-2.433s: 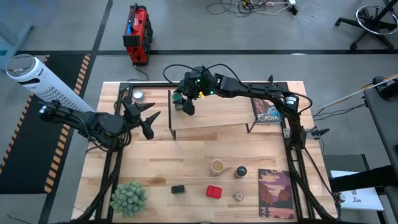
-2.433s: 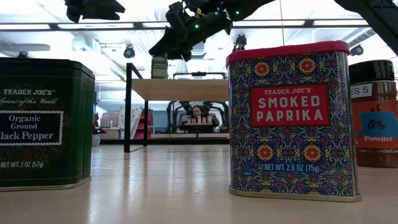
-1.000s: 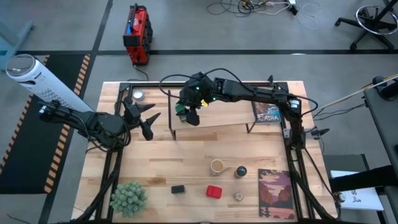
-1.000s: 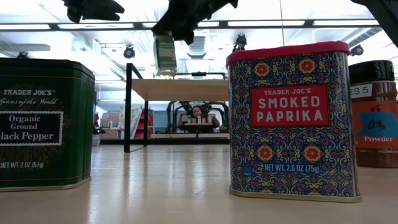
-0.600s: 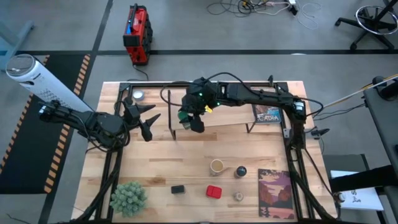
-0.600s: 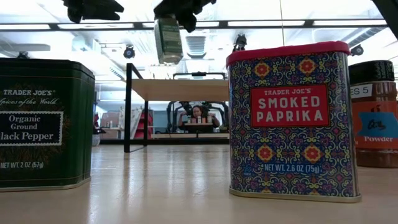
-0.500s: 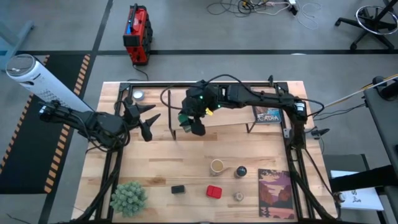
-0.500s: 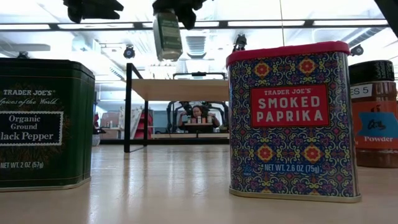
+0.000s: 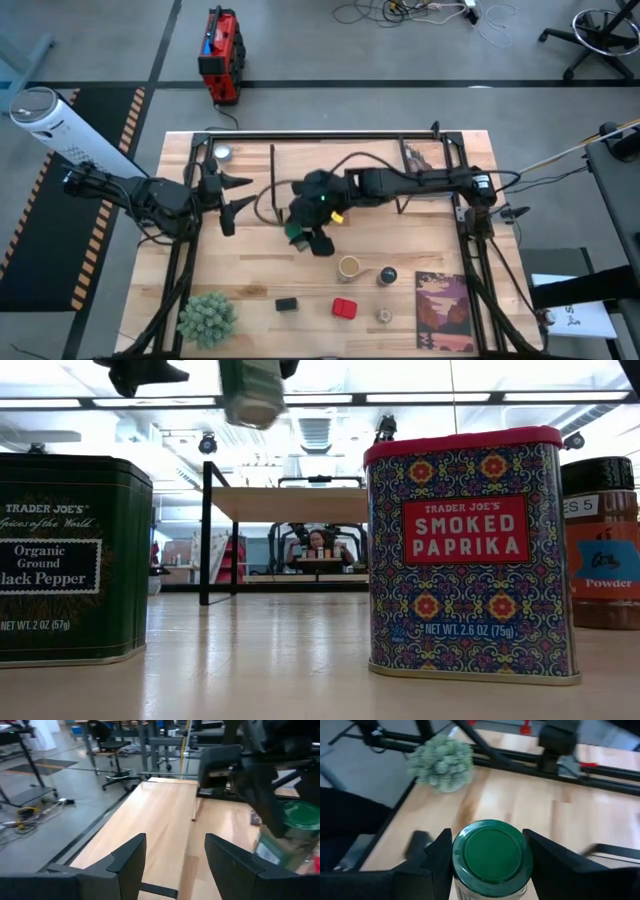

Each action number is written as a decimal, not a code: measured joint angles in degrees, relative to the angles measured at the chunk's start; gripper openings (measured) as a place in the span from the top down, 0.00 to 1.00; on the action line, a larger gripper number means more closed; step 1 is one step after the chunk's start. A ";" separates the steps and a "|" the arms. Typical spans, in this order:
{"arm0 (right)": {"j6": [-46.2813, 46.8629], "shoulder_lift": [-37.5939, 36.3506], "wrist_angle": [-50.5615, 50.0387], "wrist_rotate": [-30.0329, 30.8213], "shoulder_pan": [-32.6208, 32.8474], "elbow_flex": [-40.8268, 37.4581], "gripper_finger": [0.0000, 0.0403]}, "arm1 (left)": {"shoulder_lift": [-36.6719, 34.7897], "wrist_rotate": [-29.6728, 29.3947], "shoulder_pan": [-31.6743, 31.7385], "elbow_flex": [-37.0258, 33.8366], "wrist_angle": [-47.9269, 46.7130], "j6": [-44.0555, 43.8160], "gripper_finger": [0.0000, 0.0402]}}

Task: Shelf spices
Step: Remove the green seasoning bottle from the shelf

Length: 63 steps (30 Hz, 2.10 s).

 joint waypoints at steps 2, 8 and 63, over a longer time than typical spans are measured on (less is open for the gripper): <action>0.60 0.00 2.61 0.04 1.04 -1.09 0.54 | -0.42 1.90 0.00 0.00 -0.35 0.00 0.52; 1.04 0.02 9.07 2.01 3.11 -4.46 0.54 | -0.82 3.40 0.00 0.00 -0.14 -0.34 0.52; 16.48 11.28 47.86 14.97 6.83 -24.87 0.46 | -0.10 4.10 -0.02 0.02 1.25 -0.42 0.52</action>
